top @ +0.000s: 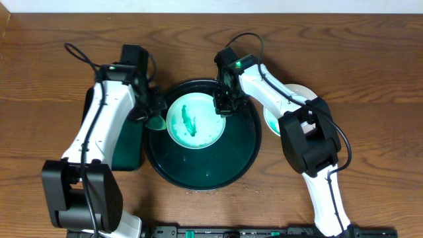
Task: Clean dirty plates on tray and stack at the side
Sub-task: 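Tilt the last plate up with the right gripper, then scrub the held plate with the green sponge in the left gripper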
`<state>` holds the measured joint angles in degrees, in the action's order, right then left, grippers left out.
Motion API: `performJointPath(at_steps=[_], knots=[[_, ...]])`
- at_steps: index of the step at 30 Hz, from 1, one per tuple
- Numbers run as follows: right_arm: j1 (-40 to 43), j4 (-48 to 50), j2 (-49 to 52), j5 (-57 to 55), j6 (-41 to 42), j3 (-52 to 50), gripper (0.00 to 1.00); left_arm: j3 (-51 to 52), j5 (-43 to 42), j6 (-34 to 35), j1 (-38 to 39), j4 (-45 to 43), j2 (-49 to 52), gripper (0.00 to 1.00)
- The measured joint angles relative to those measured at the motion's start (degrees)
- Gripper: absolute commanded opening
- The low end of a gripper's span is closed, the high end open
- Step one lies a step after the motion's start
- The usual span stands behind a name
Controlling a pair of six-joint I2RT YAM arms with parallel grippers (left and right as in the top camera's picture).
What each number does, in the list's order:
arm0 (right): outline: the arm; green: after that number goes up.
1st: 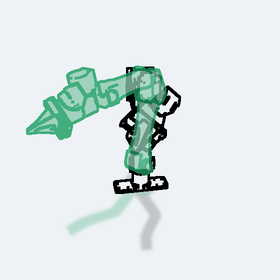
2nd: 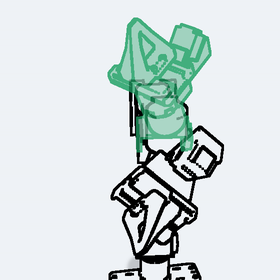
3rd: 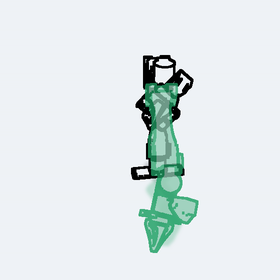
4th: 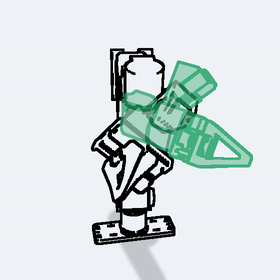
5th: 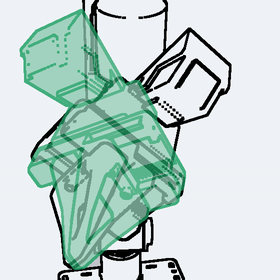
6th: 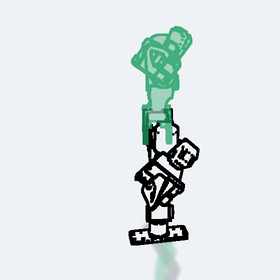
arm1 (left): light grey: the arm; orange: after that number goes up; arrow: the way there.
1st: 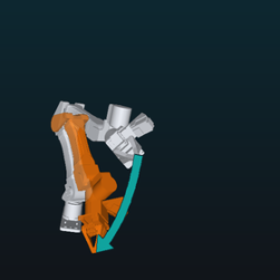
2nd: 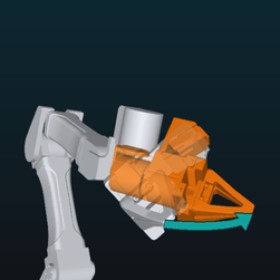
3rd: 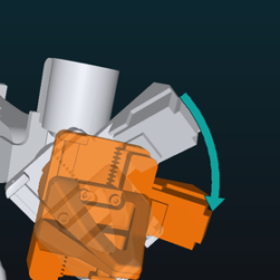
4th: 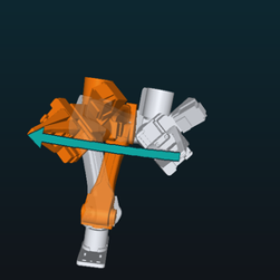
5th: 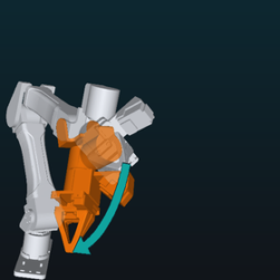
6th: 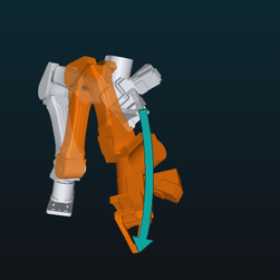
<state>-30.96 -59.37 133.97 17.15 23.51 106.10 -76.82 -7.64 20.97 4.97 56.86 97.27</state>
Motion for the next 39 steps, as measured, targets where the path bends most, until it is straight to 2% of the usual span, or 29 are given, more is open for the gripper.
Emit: performJointPath(at_steps=[8, 13, 33, 39], knots=[[0.0, 0.1, 0.0, 0.0, 0.0, 0.0, 0.01, 0.5, -0.2, 0.3, 6.2, -4.1, 0.5, 0.07], [0.0, 0.1, 0.0, 0.0, 0.0, 0.0, 0.01, 0.5, -0.7, 1.4, 8.8, -4.7, 4.6, 0.07], [0.0, 0.2, 0.0, 0.0, 0.0, -0.1, 0.01, 0.1, -1.3, 1.9, 11.1, -6.6, 16.4, 0.07], [0.0, 0.2, 0.0, 0.0, 0.0, -0.1, 0.01, -0.2, -8.3, -3.1, 10.0, -7.6, 17.2, 0.07]])
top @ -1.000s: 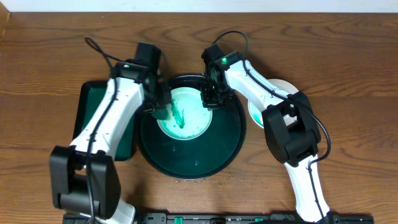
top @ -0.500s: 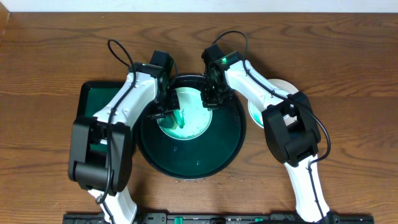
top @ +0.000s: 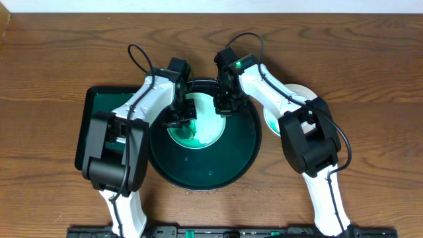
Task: Clean dirty plates on tray and stack at the side
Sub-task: 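Scrub the held plate with the green sponge in the left gripper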
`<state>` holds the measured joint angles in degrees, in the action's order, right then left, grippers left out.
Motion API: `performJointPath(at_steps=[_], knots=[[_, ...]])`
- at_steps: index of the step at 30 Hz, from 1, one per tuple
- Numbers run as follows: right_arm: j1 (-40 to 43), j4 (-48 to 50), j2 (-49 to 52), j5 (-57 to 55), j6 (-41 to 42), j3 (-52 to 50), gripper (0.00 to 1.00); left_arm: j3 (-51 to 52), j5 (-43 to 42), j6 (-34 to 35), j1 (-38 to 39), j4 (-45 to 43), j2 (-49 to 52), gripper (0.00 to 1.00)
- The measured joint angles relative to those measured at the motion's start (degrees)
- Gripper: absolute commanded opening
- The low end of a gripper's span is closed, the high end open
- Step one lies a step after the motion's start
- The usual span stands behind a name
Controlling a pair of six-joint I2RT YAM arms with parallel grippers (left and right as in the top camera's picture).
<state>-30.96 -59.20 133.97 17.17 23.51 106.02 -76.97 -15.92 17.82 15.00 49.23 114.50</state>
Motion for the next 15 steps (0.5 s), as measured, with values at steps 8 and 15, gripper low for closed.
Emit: performJointPath(at_steps=[8, 15], knots=[[0.0, 0.0, 0.0, 0.0, 0.0, 0.0, 0.01, 0.0, -17.0, -6.6, 1.0, -5.6, 1.9, 0.07], [0.0, 0.1, 0.0, 0.1, 0.0, 0.0, 0.01, 0.0, -10.9, 2.8, 0.7, -5.4, 1.3, 0.07]])
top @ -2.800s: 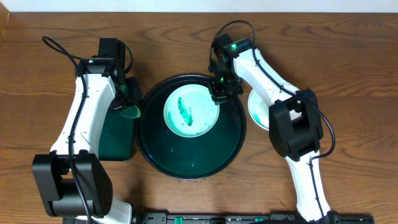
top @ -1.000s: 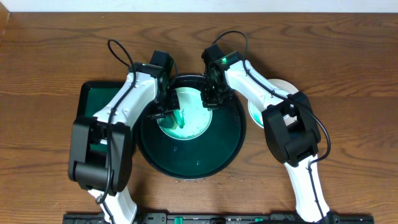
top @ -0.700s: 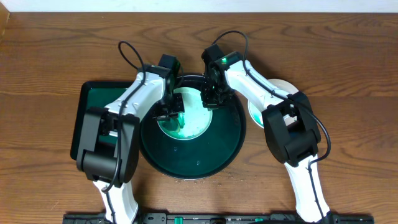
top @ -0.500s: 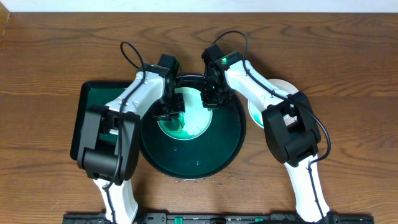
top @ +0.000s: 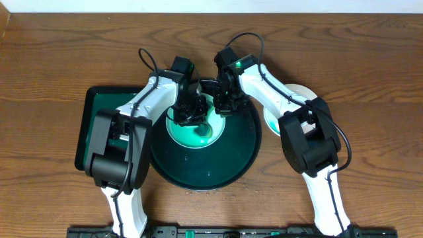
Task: Clean dirty plates on tray and stack at the side
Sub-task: 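Scrub the held plate with the green sponge in the left gripper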
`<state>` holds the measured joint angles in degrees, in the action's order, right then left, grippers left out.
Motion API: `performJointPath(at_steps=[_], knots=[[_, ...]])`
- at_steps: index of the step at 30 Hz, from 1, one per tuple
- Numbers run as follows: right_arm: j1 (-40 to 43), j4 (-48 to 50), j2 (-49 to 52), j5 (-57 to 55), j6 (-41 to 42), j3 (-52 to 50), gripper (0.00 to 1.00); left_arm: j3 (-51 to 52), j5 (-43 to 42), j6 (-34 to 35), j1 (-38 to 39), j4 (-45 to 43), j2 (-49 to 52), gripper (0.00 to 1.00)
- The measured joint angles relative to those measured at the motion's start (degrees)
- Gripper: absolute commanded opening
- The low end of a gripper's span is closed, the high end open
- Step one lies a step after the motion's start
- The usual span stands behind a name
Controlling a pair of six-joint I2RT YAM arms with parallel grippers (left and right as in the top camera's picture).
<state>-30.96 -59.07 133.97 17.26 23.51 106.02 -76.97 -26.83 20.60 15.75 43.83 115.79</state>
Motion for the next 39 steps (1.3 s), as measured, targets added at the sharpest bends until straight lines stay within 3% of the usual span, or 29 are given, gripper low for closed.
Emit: performJointPath(at_steps=[8, 14, 19, 30, 35, 39], knots=[[0.0, 0.5, 0.0, 0.7, 0.0, 0.0, 0.01, -1.2, 20.9, 6.5, -0.9, 1.4, -0.9, 0.07], [0.0, 0.5, 0.0, 0.8, 0.0, 0.0, 0.01, -1.5, 26.4, 6.8, -0.6, 3.6, -0.9, 0.07], [0.0, 0.6, 0.0, 0.8, 0.0, 0.0, 0.01, -1.7, 24.1, 3.5, -0.5, 5.3, -0.9, 0.07], [0.0, 0.9, 0.0, 0.9, 0.0, 0.0, 0.01, -1.0, 10.6, -12.7, 0.0, 6.9, -0.7, 0.07], [0.0, 0.7, 0.0, 0.7, 0.0, -0.1, 0.01, -0.2, 9.3, -13.1, -0.5, 4.0, -0.7, 0.07], [0.2, 0.9, 0.0, 0.3, 0.0, -0.1, 0.01, -0.1, 11.8, -8.3, -0.7, 1.4, -0.8, 0.07]])
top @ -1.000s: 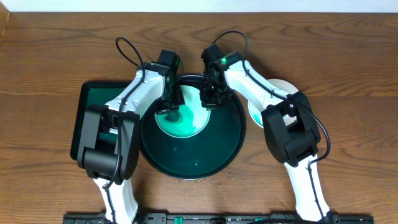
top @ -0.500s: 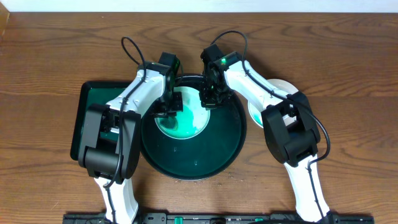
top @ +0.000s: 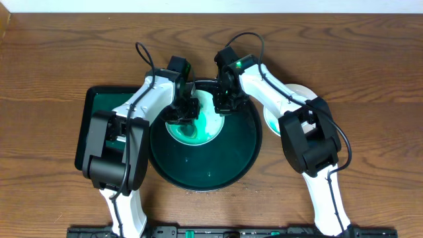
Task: Clean dirty plates on tray and stack at the side
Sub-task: 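Scrub the held plate with the green sponge in the left gripper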
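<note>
A white plate [top: 206, 127], smeared green, lies in the back half of the round dark tray [top: 231, 158]. My left gripper [top: 183, 118] is pressed down on the plate's left half. It appears shut on a green sponge, which is mostly hidden under its fingers. My right gripper [top: 223, 107] is shut on the plate's right rim, holding it in place.
A white plate or stack of plates [top: 299, 92] sits right of the round tray, partly under my right arm. A green rectangular tray [top: 98, 125] lies to the left, under my left arm. Brown wooden table all around.
My left gripper has shifted a little to the left on the plate. The green smear now covers more of the plate's lower part. The right gripper has not moved.
At first my left gripper was at the tray's left edge with a green sponge, and the plate showed one green streak. Then it was down on the plate, and the streak had spread into a wide smear. My right gripper held the rim throughout.
</note>
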`<state>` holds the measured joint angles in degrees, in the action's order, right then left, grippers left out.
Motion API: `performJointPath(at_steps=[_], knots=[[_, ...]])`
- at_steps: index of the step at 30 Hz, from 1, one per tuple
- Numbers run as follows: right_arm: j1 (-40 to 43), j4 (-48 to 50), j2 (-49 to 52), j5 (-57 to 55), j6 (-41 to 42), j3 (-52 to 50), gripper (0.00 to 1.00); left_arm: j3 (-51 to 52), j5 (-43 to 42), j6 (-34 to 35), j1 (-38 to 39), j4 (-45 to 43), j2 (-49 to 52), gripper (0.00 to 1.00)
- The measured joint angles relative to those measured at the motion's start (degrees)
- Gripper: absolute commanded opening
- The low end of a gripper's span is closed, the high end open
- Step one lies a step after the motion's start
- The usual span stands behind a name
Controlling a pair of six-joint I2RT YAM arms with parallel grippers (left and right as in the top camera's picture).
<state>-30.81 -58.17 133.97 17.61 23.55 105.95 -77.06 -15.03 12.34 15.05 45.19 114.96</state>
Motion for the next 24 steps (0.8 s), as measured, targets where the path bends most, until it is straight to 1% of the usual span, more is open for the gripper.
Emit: performJointPath(at_steps=[3, 7, 10, 13, 16, 21, 24], knots=[[0.0, 0.1, 0.0, 0.0, 0.1, 0.0, 0.01, 0.0, 4.4, 6.3, 0.8, -0.3, -0.2, 0.07], [0.0, 0.1, 0.0, 0.0, 0.2, 0.0, 0.01, -0.8, 12.5, 14.6, 1.7, 1.6, -0.3, 0.07], [0.0, 0.1, 0.0, 0.0, 0.2, 0.0, 0.01, -1.2, 15.9, 17.4, 1.6, 3.9, -0.2, 0.07], [0.0, 0.3, 0.0, 0.1, 0.2, 0.0, 0.01, -1.5, 15.4, 16.5, 1.9, 4.9, 0.1, 0.07], [0.0, 0.3, 0.0, 0.2, 0.2, 0.0, 0.01, -1.5, 12.6, 12.0, 2.1, 5.0, 0.1, 0.07], [0.0, 0.3, 0.0, 0.2, 0.1, 0.0, 0.01, -1.4, 4.2, 3.8, 2.0, 5.2, 0.2, 0.07], [0.0, 0.3, 0.0, 0.2, 0.2, 0.0, 0.01, -1.2, 0.0, 1.6, 2.0, 4.0, 0.2, 0.07]])
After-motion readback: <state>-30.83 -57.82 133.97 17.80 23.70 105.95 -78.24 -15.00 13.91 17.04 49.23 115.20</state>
